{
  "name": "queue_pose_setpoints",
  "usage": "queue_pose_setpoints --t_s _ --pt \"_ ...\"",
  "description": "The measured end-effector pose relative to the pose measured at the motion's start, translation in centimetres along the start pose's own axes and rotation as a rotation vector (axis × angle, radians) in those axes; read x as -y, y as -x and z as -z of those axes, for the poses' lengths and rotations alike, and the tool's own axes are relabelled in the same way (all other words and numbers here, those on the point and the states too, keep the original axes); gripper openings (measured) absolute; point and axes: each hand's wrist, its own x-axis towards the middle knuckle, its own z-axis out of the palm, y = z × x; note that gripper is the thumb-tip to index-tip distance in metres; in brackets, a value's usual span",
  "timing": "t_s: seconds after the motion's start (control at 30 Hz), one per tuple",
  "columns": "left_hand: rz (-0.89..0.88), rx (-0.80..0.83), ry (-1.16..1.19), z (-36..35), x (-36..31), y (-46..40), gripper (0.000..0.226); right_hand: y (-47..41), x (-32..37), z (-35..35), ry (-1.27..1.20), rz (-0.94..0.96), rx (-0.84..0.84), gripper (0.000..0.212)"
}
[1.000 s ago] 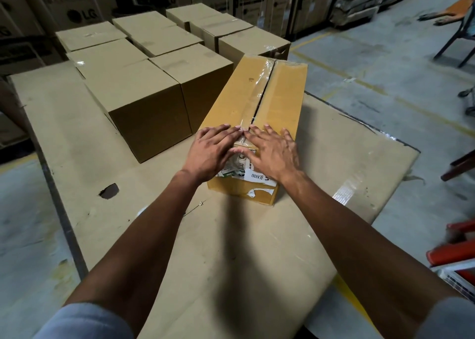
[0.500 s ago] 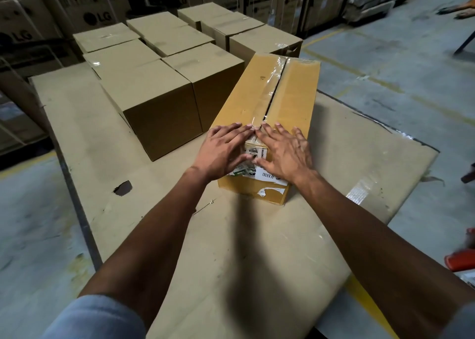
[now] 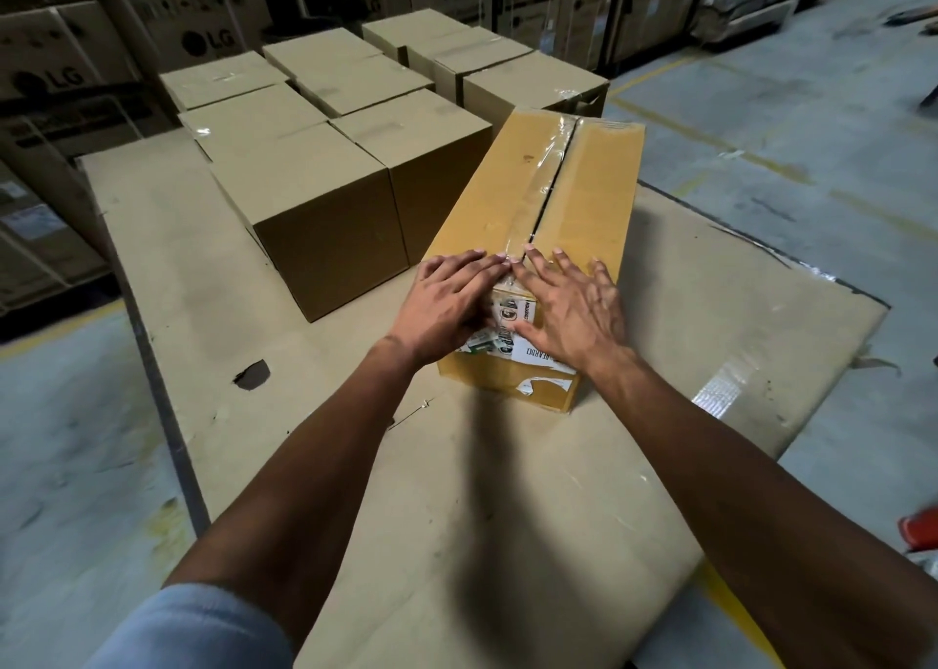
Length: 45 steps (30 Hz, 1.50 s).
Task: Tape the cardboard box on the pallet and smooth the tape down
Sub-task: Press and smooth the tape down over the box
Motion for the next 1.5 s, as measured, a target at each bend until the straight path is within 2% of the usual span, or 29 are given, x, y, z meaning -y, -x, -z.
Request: queue_pose_setpoints --t_s 0.2,0.33,0.53,0.67,0.8,1.0,1.1,1.2,1.27,1.37,1.5 --pt "0.067 -0.035 0.029 -0.3 -0.5 -0.1 0.054 0.1 0.2 0.3 -0.049 -0.016 -0.032 0.072" --pt "0.071 -0.064 0.030 -0.8 -0.4 -0.3 0.053 0.0 0.2 0.1 -0.045 -0.012 -0.044 0.074" --pt "0.014 -0.008 0.048 -0.2 0.1 0.1 0.075 0.1 0.0 0.0 -0.027 0.013 -0.007 0.084" --pt "0.043 0.007 0.093 0.0 0.1 -0.2 0.054 0.2 -0.1 0.3 -0.114 -0.009 -0.015 0.074" --pt "0.071 -0.048 0.100 -0.4 -0.3 -0.3 0.049 0.1 0.1 0.1 -0.115 -0.027 -0.028 0.070" --pt "0.013 -0.040 0.064 -0.4 0.0 -0.1 0.066 0.1 -0.3 -0.5 -0.026 0.021 0.020 0.088" --pt "0.001 0.031 0.018 -0.1 0.1 0.2 0.092 0.2 -0.2 -0.4 -0.019 0.018 0.009 0.090" --pt "0.006 0.044 0.044 0.2 -0.1 0.2 0.087 0.3 -0.4 -0.2 -0.030 0.019 0.038 0.100" --pt "0.048 0.046 0.096 0.4 -0.3 -0.1 0.073 0.4 -0.5 0.1 -0.134 -0.011 0.021 0.096" --pt "0.201 0.012 0.263 1.2 -0.8 -1.1 0.054 0.0 -0.8 0.7 -0.353 -0.094 -0.019 0.077" --pt "0.344 0.012 0.347 2.6 -1.0 -2.7 0.055 -1.3 -0.6 1.4 -0.432 -0.227 0.085 0.090"
